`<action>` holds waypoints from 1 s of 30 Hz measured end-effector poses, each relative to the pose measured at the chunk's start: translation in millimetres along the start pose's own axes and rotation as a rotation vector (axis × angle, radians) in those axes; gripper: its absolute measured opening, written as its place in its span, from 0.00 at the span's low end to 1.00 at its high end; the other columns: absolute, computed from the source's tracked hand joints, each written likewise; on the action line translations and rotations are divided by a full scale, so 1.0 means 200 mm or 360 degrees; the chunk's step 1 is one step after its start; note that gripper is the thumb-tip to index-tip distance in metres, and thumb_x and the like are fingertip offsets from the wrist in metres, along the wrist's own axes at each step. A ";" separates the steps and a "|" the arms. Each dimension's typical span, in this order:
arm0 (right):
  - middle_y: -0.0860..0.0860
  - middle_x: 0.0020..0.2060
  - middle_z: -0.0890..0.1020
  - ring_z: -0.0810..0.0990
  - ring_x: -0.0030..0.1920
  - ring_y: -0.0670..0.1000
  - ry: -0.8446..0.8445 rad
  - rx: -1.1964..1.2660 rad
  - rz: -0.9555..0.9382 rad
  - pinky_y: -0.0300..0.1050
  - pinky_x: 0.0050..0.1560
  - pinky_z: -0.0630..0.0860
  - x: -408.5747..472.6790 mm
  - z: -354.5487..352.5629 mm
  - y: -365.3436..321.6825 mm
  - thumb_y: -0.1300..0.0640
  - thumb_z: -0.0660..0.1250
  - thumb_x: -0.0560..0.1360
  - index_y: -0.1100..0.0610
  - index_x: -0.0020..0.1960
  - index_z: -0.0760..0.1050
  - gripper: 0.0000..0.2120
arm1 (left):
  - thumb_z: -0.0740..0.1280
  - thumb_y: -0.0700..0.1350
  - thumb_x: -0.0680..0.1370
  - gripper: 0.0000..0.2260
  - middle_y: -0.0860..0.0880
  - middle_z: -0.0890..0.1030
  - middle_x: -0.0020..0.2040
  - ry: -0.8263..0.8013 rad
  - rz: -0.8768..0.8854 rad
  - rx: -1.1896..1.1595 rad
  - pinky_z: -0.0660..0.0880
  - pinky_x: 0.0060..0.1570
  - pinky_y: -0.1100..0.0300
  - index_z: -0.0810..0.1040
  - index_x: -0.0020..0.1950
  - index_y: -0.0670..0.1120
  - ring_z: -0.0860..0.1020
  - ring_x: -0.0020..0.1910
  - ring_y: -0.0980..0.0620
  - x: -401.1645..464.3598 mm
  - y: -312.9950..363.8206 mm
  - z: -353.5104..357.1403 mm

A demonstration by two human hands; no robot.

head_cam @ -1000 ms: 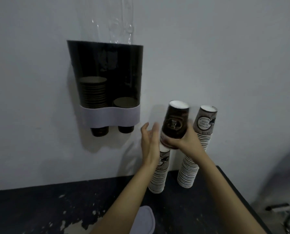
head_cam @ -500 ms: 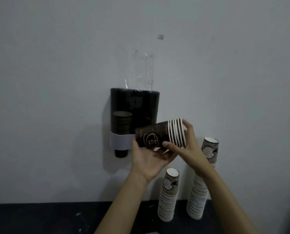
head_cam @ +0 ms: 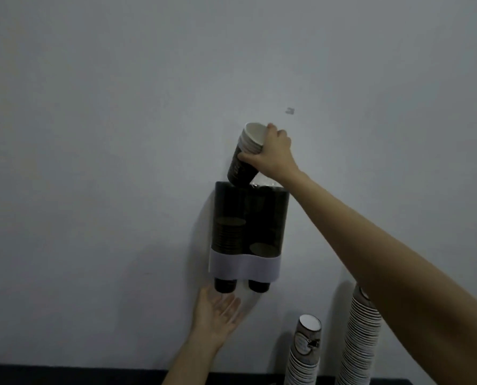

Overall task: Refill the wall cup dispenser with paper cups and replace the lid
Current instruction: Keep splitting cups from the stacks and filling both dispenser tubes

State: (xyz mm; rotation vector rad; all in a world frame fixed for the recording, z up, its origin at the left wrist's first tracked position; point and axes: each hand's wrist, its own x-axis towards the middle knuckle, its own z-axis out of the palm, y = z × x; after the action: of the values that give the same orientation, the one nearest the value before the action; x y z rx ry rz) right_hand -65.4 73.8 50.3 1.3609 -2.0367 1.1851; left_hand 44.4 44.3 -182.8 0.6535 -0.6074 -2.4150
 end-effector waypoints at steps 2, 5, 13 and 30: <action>0.65 0.66 0.64 0.61 0.68 0.64 -0.0135 -0.0207 0.0009 0.52 0.67 0.61 0.04 0.08 -0.02 0.50 0.70 0.70 0.67 0.71 0.55 0.39 | 0.56 0.52 0.78 0.22 0.42 0.74 0.43 0.0023 -0.0006 0.0002 0.67 0.59 0.48 0.66 0.67 0.40 0.71 0.54 0.43 0.01 0.01 -0.03; 0.65 0.66 0.67 0.63 0.68 0.64 -0.0373 -0.0393 0.0075 0.51 0.67 0.61 0.05 0.18 -0.02 0.49 0.67 0.72 0.69 0.69 0.58 0.35 | 0.57 0.51 0.78 0.17 0.42 0.74 0.43 0.0056 -0.0014 0.0026 0.68 0.52 0.49 0.68 0.60 0.42 0.74 0.43 0.44 0.03 0.02 -0.06; 0.63 0.69 0.67 0.60 0.71 0.63 -0.0684 -0.0315 0.0242 0.55 0.70 0.56 0.10 0.33 0.07 0.35 0.58 0.73 0.63 0.70 0.62 0.37 | 0.57 0.50 0.78 0.14 0.43 0.75 0.44 0.0085 0.0003 0.0071 0.66 0.64 0.48 0.68 0.57 0.41 0.72 0.53 0.43 0.07 0.06 -0.10; 0.56 0.50 0.76 0.75 0.56 0.58 0.0416 0.0683 0.0474 0.45 0.55 0.71 -0.89 0.31 0.83 0.59 0.63 0.75 0.55 0.50 0.71 0.04 | 0.57 0.47 0.79 0.18 0.41 0.74 0.52 0.0088 -0.0232 0.0561 0.67 0.63 0.49 0.67 0.66 0.39 0.72 0.57 0.43 0.28 -0.40 -0.06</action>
State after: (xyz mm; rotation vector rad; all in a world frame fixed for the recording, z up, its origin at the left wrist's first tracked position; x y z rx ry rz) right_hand -130.1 145.0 -181.2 1.0183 -1.9076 1.9091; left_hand -20.6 66.8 -253.8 0.9346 -1.0060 -2.4335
